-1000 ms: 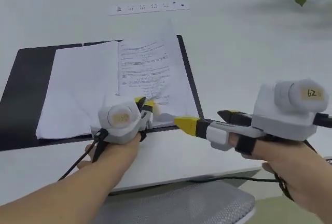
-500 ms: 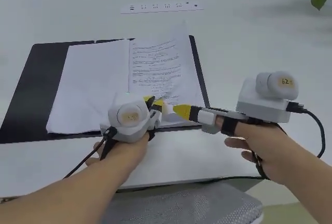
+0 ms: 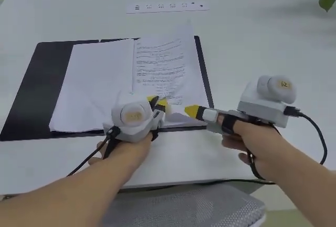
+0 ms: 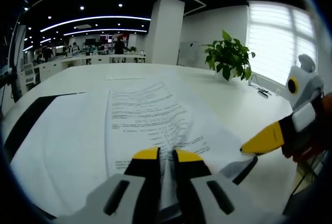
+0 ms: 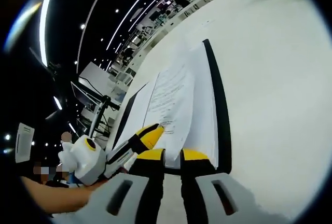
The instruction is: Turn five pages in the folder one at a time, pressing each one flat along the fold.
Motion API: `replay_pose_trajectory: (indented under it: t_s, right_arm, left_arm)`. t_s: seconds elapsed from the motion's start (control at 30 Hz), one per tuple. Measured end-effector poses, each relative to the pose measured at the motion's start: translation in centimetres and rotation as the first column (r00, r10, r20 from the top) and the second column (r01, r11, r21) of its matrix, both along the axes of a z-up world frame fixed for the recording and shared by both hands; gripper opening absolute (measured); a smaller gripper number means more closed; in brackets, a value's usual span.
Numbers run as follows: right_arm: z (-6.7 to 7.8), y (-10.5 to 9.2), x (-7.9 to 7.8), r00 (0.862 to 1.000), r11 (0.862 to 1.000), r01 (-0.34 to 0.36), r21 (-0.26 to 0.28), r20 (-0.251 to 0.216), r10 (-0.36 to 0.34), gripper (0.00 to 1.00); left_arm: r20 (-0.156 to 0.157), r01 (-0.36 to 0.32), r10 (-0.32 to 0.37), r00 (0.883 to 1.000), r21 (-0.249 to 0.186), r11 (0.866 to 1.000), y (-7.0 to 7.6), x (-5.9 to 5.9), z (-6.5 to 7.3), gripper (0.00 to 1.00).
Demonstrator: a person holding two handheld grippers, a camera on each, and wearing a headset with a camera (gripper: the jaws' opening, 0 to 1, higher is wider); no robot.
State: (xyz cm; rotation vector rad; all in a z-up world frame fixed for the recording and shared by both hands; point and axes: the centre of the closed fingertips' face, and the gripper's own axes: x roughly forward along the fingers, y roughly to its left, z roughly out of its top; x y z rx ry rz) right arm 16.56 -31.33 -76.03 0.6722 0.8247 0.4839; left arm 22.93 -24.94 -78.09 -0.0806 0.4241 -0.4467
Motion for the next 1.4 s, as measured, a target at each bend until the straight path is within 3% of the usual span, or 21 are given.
replay_pose_trajectory:
  t_s: [0.03, 0.23, 0.37, 0.47, 0.57, 0.63, 0.73, 0.83, 0.9, 1.27, 1.4]
  right_arm:
    - [-0.1, -0.3, 0.0, 1.000, 1.000, 0.007, -0.015, 0.006, -0.007, 0.01]
    - [0.0, -0.6, -0.1, 0.999, 0.999, 0.043, -0.012, 0.003, -0.043, 0.00]
    - [0.8, -0.7, 0.0, 0.997, 0.997, 0.079, 0.002, 0.004, -0.079, 0.00]
    - [1.8, -0.8, 0.2, 0.994, 0.995, 0.104, 0.008, 0.021, -0.104, 0.00]
    - [2.7, -0.8, 0.3, 0.991, 0.992, 0.125, 0.000, 0.042, -0.125, 0.00]
    - [3.4, -0.3, 0.3, 0.990, 0.991, 0.131, 0.011, 0.052, -0.132, 0.00]
    - [4.6, 0.4, 0.3, 0.986, 0.989, 0.149, 0.024, 0.076, -0.150, 0.00]
    - [5.7, 1.3, 0.3, 0.982, 0.986, 0.162, 0.037, 0.092, -0.164, 0.00]
    - [6.5, 1.9, 0.3, 0.979, 0.984, 0.174, 0.048, 0.103, -0.178, 0.00]
    - [10.4, 5.6, 0.6, 0.961, 0.977, 0.202, 0.072, 0.176, -0.211, 0.00]
    - [11.6, 7.2, 0.5, 0.958, 0.977, 0.199, 0.078, 0.196, -0.211, 0.00]
  left_arm:
    - [0.000, 0.000, 0.000, 1.000, -0.001, 1.000, 0.0, 0.0, 0.0, 0.09]
    - [-0.002, 0.004, -0.004, 1.000, -0.003, 1.000, -0.1, -0.1, 0.1, 0.10]
    - [-0.039, -0.007, 0.005, 0.999, -0.042, 0.999, -0.1, -0.1, 0.3, 0.11]
    - [-0.155, -0.068, 0.041, 0.987, -0.175, 0.982, 0.0, -0.3, 0.6, 0.12]
    - [-0.273, -0.085, 0.022, 0.962, -0.221, 0.971, 0.1, -1.0, 0.7, 0.13]
    - [-0.319, -0.072, -0.013, 0.948, -0.251, 0.965, 0.1, -1.5, 1.1, 0.17]
    - [-0.244, -0.031, -0.035, 0.969, -0.260, 0.965, 0.7, -1.5, 3.2, 0.19]
    - [-0.222, -0.016, -0.051, 0.974, -0.289, 0.957, 1.4, -2.0, 5.1, 0.23]
    - [-0.170, 0.018, -0.067, 0.983, -0.276, 0.961, 2.1, -2.2, 6.5, 0.23]
    - [-0.024, 0.115, -0.121, 0.992, -0.166, 0.979, 7.1, -4.2, 11.5, 0.24]
    - [0.014, 0.131, -0.130, 0.991, -0.139, 0.982, 8.9, -4.6, 13.0, 0.25]
